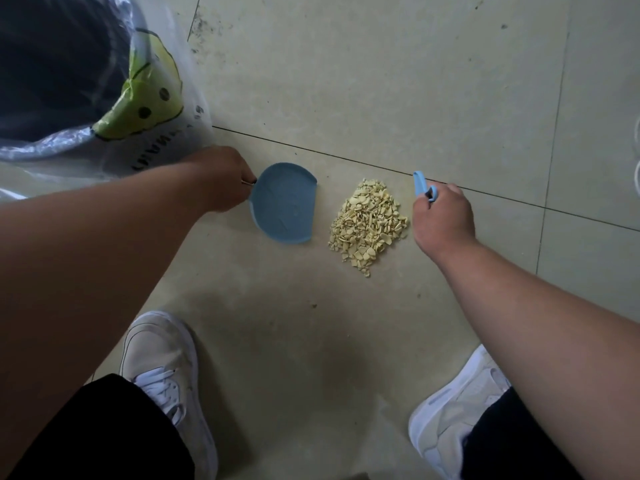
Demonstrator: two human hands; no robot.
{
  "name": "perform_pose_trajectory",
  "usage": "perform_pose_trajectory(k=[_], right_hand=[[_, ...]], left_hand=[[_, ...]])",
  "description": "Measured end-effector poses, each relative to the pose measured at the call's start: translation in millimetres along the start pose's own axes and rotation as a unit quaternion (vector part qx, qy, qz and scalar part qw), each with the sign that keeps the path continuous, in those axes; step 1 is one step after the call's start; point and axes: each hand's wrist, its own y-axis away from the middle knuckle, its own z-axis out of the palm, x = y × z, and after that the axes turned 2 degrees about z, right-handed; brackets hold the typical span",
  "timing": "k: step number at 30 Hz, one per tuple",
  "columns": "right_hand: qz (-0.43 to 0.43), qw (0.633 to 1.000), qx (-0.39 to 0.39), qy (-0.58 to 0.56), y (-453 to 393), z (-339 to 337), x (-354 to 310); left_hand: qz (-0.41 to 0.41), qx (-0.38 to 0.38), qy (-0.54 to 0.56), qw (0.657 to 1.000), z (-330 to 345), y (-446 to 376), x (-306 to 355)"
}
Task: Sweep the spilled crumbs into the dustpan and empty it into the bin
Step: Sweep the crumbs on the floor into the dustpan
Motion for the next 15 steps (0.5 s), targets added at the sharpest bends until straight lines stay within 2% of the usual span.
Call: perform_pose_trajectory(k=[6,11,15], right_hand=[[-0.061,0.998,-0.023,0.01,13.4,11.7,-6.5],[-0.072,0.997,-0.029,0.006,21.0,18.1,-8.8],[-0.056,0.998,-0.006,-0.013,13.9,15.9,-11.5]], left_hand=[[-0.025,-0.049,-0.009,0.998,27.6,2.6,3.7],[-0.071,-0.06,0.006,0.996,40.9,-3.6,27.9],[-0.088,-0.064,-0.008,0.994,39.1,-9.7,41.3]])
